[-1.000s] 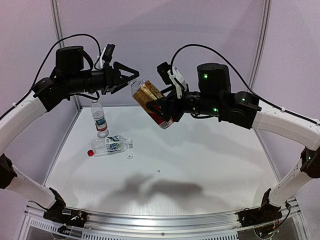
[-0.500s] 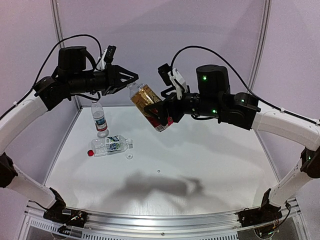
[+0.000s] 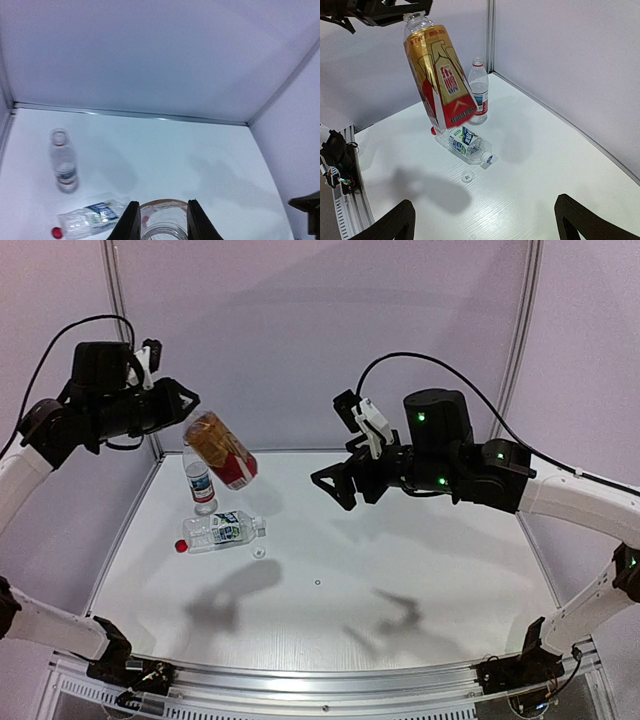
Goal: Unscrew the bottle caps
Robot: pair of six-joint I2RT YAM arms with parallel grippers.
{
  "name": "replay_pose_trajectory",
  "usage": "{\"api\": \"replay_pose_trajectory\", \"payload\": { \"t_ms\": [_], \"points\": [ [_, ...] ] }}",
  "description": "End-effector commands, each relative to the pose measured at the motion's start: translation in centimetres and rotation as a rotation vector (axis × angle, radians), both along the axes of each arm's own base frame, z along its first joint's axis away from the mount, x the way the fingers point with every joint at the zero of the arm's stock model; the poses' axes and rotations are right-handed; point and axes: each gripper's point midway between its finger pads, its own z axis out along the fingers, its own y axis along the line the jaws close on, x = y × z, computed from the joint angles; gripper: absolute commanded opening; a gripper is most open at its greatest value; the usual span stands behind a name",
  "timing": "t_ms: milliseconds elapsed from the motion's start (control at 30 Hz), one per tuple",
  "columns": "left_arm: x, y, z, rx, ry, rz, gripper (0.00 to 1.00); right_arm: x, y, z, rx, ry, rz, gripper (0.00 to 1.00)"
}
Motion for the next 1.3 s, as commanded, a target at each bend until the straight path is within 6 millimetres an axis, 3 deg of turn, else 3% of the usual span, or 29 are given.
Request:
{"api": "replay_pose_trajectory", "payload": {
  "t_ms": [0, 67, 200, 300, 433, 667, 833, 1067, 1267],
  "points": [
    [-0.4, 9.2, -0.6, 0.193, -0.035, 0.346, 0.07, -0.3, -1.0, -0.8, -0.038, 0.013, -0.030, 0.99],
    [-0.8, 12.5, -0.7, 0.238, -0.044, 0.471, 0.07, -0.2, -1.1, -0.9, -0.043, 0.009, -0.031, 0.99],
    [-0.9, 16.9, -2.4, 0.277, -0.013, 0.605, 0.07, -0.1, -0.8, -1.0, -0.054, 0.005, -0.026, 0.99],
    [-0.6, 19.8, -4.0, 0.287, 0.029, 0.690, 0.02, 0.0, -0.6, -1.4, -0.070, 0.006, -0.022, 0.99],
    [0.4, 22.1, -5.8, 0.292, 0.047, 0.765, 0.02, 0.0, -0.4, -1.6, -0.076, 0.010, -0.017, 0.99],
    [4.2, 23.9, -10.2, 0.319, 0.135, 0.820, 0.00, -0.1, -0.6, -2.4, -0.099, 0.025, -0.016, 0.99],
    [6.7, 23.9, -13.5, 0.335, 0.180, 0.815, 0.00, -0.2, -1.2, -2.6, -0.109, 0.031, -0.033, 0.99],
    [8.1, 23.9, -17.9, 0.320, 0.205, 0.836, 0.00, -0.3, -2.2, -2.8, -0.113, 0.035, -0.060, 0.99],
    [8.3, 24.1, -20.0, 0.324, 0.223, 0.856, 0.02, -0.4, -2.5, -3.0, -0.114, 0.048, -0.065, 0.99]
  ]
}}
